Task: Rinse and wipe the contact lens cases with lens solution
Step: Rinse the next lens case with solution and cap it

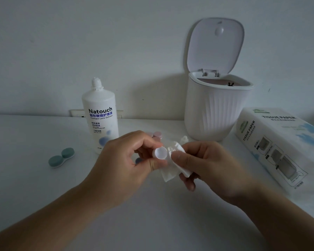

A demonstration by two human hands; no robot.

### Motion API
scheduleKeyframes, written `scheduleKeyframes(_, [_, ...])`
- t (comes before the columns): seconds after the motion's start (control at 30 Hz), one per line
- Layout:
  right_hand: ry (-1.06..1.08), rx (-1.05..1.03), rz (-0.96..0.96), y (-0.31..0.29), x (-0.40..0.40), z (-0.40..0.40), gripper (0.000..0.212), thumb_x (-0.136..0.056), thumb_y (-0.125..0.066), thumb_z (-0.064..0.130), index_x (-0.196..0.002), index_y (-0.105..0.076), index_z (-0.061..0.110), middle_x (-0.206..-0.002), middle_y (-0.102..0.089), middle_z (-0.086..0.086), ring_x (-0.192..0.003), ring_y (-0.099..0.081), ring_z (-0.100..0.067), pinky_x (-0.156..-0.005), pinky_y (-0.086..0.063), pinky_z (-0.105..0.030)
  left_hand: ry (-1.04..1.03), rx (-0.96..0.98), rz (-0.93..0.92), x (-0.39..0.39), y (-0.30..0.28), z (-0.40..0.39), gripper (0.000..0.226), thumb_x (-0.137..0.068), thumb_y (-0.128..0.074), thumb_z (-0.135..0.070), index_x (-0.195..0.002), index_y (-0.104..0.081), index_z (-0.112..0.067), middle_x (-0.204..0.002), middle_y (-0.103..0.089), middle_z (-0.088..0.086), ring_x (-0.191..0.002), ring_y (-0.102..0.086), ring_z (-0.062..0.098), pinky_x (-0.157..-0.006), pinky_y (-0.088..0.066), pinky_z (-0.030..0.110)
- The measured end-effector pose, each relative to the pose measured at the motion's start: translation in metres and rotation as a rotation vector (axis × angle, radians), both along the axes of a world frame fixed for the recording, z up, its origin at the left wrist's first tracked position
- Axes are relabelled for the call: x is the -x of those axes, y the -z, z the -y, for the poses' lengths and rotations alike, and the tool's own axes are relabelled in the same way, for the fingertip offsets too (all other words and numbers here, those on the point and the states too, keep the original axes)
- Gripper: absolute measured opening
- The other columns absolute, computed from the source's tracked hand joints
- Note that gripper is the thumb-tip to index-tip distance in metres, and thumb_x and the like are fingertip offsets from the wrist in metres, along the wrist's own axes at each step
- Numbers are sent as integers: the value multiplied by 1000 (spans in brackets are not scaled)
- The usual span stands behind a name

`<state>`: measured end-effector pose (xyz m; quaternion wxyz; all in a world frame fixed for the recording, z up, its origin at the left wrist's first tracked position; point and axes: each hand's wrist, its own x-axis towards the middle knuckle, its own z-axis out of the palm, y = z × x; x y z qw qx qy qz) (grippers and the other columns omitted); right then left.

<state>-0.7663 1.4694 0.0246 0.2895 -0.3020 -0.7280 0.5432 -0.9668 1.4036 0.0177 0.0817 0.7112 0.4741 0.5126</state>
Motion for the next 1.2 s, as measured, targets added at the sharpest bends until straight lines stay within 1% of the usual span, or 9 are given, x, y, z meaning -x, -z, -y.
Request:
scheduleKeyframes(0.13, [41, 45, -118, 1, 1, 0, 39, -94, -63, 35, -78, -70, -1, -58, -60, -6, -46, -54, -15, -49, -44, -17, -37, -70, -4, -13, 3, 7, 28, -75, -85, -28, -77, -66, -7, -69, -64, -11, -74, -63, -8, -73, -43, 3])
scheduleKeyframes(0.3, [6, 87, -59, 1, 0, -3, 40, -95, -64, 35, -80, -69, -1, -60, -62, -6, -47, -56, -15, -51, -45, -19, -33, -25, 3, -7, 2, 3, 24, -77, -84, -29, -81, -68, -12, -74, -65, -14, -74, -66, 6, -70, -45, 7])
scheduleKeyframes(0.43, [-108, 104, 40, 0, 1, 0, 32, -92, -67, 37, -77, -72, 9, -62, -63, -6, -51, -58, -18, -53, -49, -25, 47, 10, -70, 5, 2, -2, 21, -81, -79, -18, -101, -73, -15, -100, -68, -18, -96, -63, -12, -82, -46, 7])
scheduleKeyframes(0.5, [-113, 78, 71, 0, 3, 3, 32, -91, -67, 37, -76, -71, 9, -61, -63, -6, -50, -58, -19, -53, -48, -26, 74, 34, -72, 8, 1, -3, 26, -80, -78, -15, -105, -73, -16, -101, -66, -22, -97, -61, -13, -84, -46, 8])
scheduleKeyframes(0.67, [-2, 26, -9, -2, 0, 2, 33, -89, -68, 34, -80, -72, 2, -63, -65, -7, -49, -58, -19, -53, -48, -27, 58, -1, -15, 0, 1, 0, 20, -75, -83, -21, -84, -67, -13, -83, -62, -19, -84, -64, -7, -75, -48, 10])
scheduleKeyframes(0.83, [47, 35, -110, -4, 0, 2, 34, -87, -71, 37, -77, -74, 5, -69, -70, -12, -52, -62, -21, -55, -51, -26, 55, -28, -31, -10, 2, 4, 40, -75, -85, -36, -75, -55, -9, -67, -55, -3, -66, -56, 7, -84, -37, 0])
scheduleKeyframes(0.97, [135, 1, -177, -4, 0, -1, 28, -78, -72, 38, -81, -79, 10, -66, -71, -10, -53, -64, -20, -56, -54, -26, 19, -2, 82, -6, 1, 0, 29, -77, -86, -22, -79, -59, -14, -73, -61, -13, -69, -60, 7, -70, -48, 13])
scheduleKeyframes(1.1, [365, -164, -134, -6, -10, -12, 16, -83, -74, 31, -95, -78, 21, -64, -69, -12, -51, -61, -16, -54, -54, -25, -12, 66, 213, 2, 0, -4, 27, -77, -85, -9, -79, -60, -18, -79, -70, -26, -65, -61, -5, -62, -44, 6])
scheduleKeyframes(1.2, [505, -303, 13, -5, -21, -24, 23, -90, -71, 26, -110, -69, 37, -65, -65, -18, -48, -59, -12, -52, -51, -20, -43, 134, 298, 10, 0, -8, 22, -79, -84, -16, -78, -63, -23, -71, -71, -16, -57, -62, 13, -54, -43, 8])
